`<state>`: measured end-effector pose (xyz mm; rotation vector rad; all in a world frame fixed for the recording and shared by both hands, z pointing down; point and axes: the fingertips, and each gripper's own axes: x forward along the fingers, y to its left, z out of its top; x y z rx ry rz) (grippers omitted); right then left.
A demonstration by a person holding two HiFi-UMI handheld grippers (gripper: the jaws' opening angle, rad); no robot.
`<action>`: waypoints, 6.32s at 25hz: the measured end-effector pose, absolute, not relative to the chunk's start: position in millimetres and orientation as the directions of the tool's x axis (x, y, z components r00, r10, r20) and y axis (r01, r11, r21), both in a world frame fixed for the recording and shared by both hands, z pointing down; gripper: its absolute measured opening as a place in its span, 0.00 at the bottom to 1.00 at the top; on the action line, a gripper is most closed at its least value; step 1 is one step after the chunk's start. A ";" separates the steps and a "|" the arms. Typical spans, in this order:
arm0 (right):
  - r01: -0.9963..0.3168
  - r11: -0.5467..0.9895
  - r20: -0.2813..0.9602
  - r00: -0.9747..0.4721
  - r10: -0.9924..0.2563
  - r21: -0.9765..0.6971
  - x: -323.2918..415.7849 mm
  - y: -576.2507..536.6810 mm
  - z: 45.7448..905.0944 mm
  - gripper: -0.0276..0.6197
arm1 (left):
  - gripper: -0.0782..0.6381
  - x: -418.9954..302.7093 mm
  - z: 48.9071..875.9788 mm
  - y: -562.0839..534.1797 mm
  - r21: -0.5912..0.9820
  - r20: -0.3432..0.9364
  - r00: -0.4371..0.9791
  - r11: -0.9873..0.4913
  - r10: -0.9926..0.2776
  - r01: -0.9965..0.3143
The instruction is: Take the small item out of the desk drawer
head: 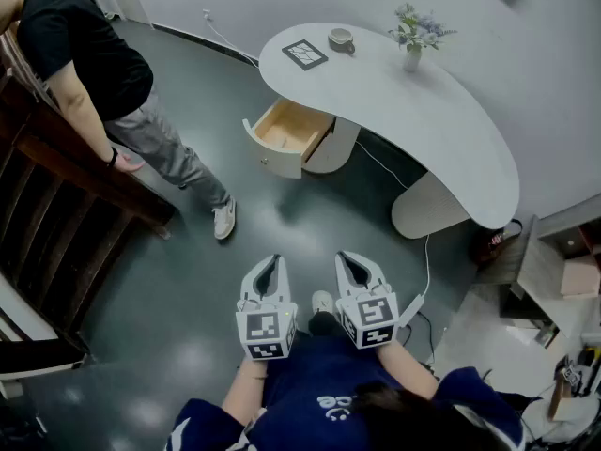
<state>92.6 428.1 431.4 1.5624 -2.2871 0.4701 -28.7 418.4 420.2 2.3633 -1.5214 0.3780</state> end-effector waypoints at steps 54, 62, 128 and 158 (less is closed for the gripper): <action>-0.968 0.170 0.530 -0.243 -0.812 -0.183 18.9 210.5 472.5 0.06 | 0.11 -97.8 448.1 178.1 0.139 0.382 0.550 -0.542 -0.743 -0.829; -0.977 0.120 0.538 -0.199 -0.819 -0.178 26.4 196.7 473.3 0.06 | 0.11 -100.6 452.5 164.5 0.150 0.383 0.558 -0.546 -0.736 -0.824; -0.892 0.233 0.788 -0.451 -0.420 -0.386 21.0 -73.6 592.1 0.29 | 0.11 -66.4 487.0 -95.5 0.107 0.553 0.424 -0.443 -0.717 -0.890; -0.966 0.096 0.943 -0.256 -0.212 -0.240 15.9 -73.0 722.2 0.37 | 0.11 -113.1 509.3 -87.7 0.053 0.643 0.322 -0.379 -0.695 -0.924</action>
